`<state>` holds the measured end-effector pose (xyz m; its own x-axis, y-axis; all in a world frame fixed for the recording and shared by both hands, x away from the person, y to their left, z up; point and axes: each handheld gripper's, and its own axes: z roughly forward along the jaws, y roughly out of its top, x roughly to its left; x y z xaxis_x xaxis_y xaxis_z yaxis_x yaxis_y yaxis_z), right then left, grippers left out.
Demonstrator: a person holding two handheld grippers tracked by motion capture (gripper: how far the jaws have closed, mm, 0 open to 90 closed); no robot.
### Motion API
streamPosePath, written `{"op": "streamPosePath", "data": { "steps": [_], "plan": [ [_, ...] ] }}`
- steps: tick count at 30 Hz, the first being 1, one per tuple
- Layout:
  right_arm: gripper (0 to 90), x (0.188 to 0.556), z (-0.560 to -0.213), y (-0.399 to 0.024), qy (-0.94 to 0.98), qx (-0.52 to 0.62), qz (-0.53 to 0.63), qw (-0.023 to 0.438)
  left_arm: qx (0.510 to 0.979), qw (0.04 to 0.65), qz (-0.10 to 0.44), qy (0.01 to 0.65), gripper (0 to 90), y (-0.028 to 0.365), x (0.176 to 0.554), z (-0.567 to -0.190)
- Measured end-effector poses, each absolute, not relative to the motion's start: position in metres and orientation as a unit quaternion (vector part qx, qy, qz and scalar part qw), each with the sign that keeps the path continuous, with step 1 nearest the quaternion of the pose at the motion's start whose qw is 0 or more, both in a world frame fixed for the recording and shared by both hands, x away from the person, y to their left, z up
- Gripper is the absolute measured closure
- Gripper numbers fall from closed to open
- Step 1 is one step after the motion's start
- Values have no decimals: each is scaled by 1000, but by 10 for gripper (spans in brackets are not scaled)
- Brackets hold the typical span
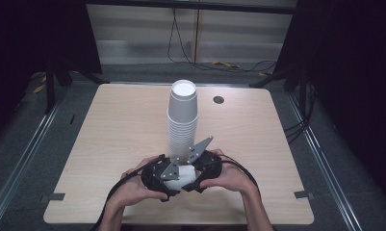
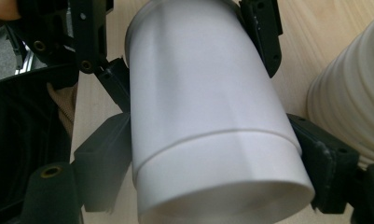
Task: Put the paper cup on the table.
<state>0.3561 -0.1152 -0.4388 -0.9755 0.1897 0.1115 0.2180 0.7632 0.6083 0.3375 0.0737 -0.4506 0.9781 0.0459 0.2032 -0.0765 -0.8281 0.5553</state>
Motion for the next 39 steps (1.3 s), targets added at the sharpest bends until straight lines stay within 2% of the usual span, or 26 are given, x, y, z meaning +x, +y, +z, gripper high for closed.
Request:
{"op": "streamPosePath", "data": {
  "steps": [1, 10, 20, 24, 35, 39],
  "plan": [
    [218, 356, -438, -116, -938, -103, -330, 18, 942, 321, 94, 17, 172, 73, 334, -454],
    [239, 354, -437, -118, -938, -99, -331, 26, 942, 322, 94, -1, 148, 76, 334, -454],
    [243, 353, -433, -120, -936, -104, -337, 23, 931, 355, 90, -8, 145, 85, 338, -447],
    [242, 353, -433, -121, -934, -101, -342, 19, 915, 397, 71, 0, 150, 92, 341, -447],
    [238, 353, -433, -126, -936, -113, -334, 3, 875, 475, 89, 39, 158, 111, 342, -447],
    [237, 354, -433, -128, -934, -117, -337, -2, 868, 484, 95, 53, 158, 114, 341, -447]
  ]
}}
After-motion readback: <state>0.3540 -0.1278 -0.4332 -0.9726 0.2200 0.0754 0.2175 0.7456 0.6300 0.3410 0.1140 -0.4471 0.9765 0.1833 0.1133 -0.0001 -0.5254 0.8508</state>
